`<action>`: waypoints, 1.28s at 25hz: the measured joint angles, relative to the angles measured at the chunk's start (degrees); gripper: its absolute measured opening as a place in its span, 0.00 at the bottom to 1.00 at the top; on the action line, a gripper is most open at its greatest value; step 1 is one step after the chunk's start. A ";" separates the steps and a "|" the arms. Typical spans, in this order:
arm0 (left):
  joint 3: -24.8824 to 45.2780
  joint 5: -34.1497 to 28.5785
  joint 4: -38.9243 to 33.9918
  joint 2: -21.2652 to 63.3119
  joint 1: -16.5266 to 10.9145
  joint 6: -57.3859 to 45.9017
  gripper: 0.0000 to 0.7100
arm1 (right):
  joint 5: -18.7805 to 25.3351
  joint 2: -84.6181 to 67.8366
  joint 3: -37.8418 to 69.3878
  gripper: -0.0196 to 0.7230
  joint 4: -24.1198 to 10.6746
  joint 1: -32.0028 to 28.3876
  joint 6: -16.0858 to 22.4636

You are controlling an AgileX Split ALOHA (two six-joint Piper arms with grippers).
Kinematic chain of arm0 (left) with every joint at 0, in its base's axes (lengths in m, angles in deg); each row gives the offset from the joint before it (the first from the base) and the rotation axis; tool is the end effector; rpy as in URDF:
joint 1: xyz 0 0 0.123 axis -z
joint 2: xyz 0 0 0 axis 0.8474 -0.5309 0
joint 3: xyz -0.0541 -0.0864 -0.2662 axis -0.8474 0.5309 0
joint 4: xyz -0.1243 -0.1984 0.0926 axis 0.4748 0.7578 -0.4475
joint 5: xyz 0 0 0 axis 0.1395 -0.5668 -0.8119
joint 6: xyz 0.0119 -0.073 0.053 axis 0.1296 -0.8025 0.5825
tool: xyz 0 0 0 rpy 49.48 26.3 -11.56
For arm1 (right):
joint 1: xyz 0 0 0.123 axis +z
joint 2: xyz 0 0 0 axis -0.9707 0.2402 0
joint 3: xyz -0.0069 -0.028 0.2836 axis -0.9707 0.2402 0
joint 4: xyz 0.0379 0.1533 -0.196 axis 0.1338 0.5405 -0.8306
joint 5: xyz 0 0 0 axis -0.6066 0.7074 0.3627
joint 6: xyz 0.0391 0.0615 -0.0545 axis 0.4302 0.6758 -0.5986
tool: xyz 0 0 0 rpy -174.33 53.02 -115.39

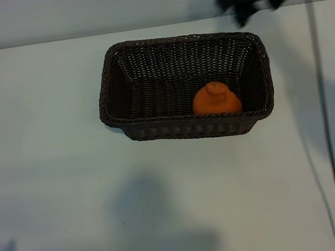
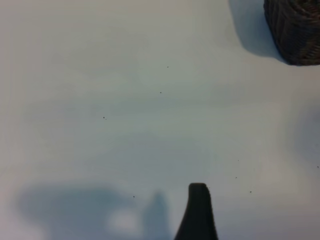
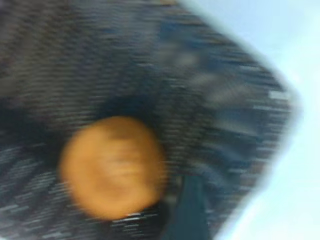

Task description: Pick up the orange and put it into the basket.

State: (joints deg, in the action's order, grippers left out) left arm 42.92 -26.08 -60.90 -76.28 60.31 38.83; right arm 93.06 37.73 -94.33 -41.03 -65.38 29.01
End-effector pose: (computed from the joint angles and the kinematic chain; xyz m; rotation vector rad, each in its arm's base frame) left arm -0.0078 -0.0058 0.2754 0.1033 2.0563 -0.0827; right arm 0.4256 0.0800 0.3036 -0.3143 2.7673 0.0281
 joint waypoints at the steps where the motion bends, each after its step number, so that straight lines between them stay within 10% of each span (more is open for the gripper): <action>1: 0.00 0.00 0.00 0.00 0.00 0.00 0.83 | 0.00 0.00 0.00 0.83 -0.67 -1.99 0.00; 16: 0.00 0.00 0.00 0.00 0.00 0.00 0.83 | 0.12 -0.05 0.00 0.77 4.55 -31.84 0.15; 32: 0.00 0.00 0.00 0.00 0.00 0.00 0.83 | 1.41 -26.04 5.53 0.76 11.71 -32.81 -2.49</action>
State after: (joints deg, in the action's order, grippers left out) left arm 42.92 -26.08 -60.90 -76.28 60.31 38.83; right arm 94.47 11.69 -88.80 -29.33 -98.19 26.52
